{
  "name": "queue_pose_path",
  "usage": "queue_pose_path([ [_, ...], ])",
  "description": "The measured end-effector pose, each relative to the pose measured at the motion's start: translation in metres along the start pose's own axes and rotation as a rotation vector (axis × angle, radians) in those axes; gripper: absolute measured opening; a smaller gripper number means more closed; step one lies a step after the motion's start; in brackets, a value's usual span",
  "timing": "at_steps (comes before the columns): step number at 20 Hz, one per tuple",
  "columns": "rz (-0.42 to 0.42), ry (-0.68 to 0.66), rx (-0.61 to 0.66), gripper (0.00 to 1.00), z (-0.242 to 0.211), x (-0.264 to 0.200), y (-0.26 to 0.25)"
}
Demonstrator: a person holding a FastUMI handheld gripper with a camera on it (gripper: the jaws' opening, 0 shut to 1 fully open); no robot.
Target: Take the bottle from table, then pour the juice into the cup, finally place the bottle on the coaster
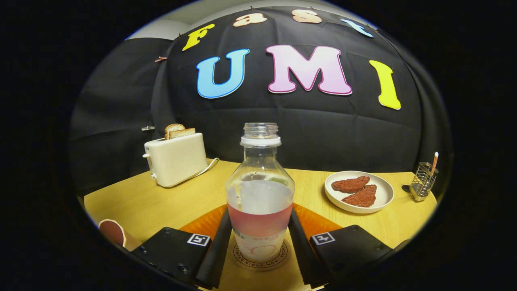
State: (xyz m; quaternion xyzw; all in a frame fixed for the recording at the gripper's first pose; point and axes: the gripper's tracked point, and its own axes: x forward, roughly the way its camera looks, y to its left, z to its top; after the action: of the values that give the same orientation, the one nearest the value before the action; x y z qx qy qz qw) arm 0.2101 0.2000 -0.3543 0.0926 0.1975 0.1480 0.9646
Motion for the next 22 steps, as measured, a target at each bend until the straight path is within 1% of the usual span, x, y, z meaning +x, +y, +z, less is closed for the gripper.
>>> queue_pose_path([
  [5,0.02,0.048,0.035,0.79,-0.011,-0.003,0.005],
  [7,0.01,0.063,0.043,0.88,-0.014,-0.004,0.002],
  [8,0.002,0.065,0.042,0.97,-0.013,-0.007,-0.001],
  [11,-0.011,0.063,0.035,0.99,-0.008,-0.014,-0.006],
  [13,-0.015,0.039,0.027,0.99,0.003,-0.027,-0.007],
  [17,-0.017,-0.039,0.014,0.99,0.042,-0.063,-0.006],
  [22,0.007,-0.077,0.015,0.99,0.098,-0.133,-0.002],
])
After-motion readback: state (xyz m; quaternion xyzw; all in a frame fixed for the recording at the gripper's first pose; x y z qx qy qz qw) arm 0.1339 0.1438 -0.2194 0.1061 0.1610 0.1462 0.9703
